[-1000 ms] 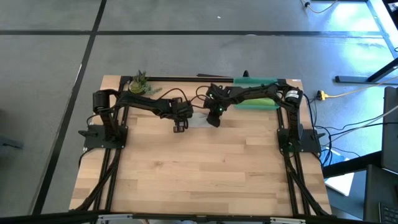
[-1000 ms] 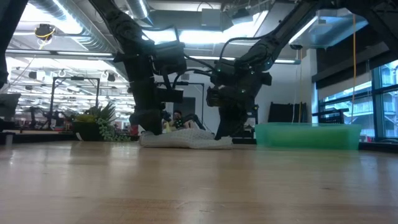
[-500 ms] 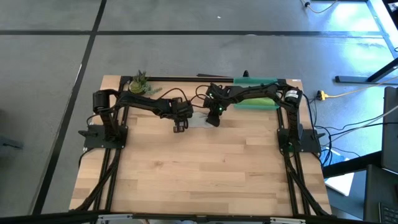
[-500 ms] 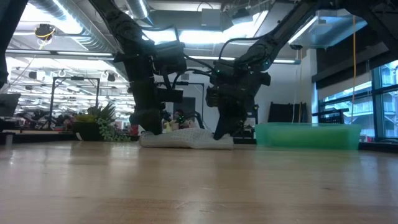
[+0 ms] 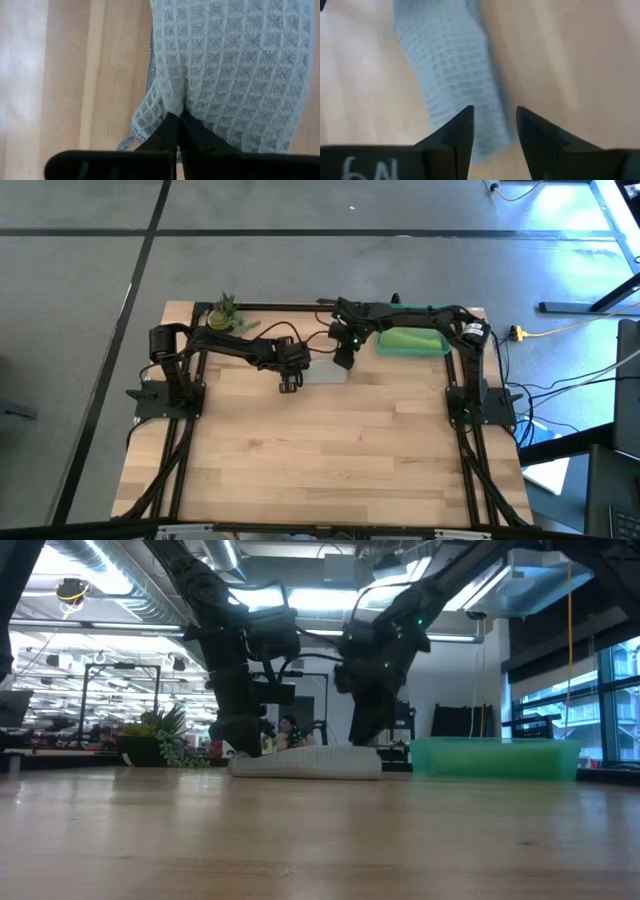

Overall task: Roll microfiber towels into tight, uniform cylinder then place into a basket
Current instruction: Roll the gray microfiber cloth

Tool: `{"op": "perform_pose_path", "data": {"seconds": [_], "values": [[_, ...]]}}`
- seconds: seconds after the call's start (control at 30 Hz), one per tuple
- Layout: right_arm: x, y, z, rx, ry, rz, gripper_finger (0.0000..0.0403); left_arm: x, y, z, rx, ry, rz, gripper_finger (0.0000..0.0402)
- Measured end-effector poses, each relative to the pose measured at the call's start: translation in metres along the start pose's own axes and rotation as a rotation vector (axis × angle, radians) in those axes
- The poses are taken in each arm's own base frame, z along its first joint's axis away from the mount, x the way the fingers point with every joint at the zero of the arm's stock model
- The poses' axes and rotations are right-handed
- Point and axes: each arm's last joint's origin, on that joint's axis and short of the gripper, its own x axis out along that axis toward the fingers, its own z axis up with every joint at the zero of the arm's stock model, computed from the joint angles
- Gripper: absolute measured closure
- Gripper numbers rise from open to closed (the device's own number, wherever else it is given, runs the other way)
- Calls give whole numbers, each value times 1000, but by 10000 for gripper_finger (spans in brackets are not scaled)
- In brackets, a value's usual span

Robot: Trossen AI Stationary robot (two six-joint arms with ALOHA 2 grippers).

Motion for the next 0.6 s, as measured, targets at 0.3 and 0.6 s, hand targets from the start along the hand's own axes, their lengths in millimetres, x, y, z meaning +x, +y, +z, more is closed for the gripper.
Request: {"op": "perform_pose_path", "data": {"seconds": [0.3, 0.6], "values": [[-37, 21, 2, -84, -96, -49, 256, 0, 0, 0, 0, 1, 1, 401], [5, 53, -21, -325, -235, 83, 256, 0, 0, 0, 0, 1, 3, 401]]}}
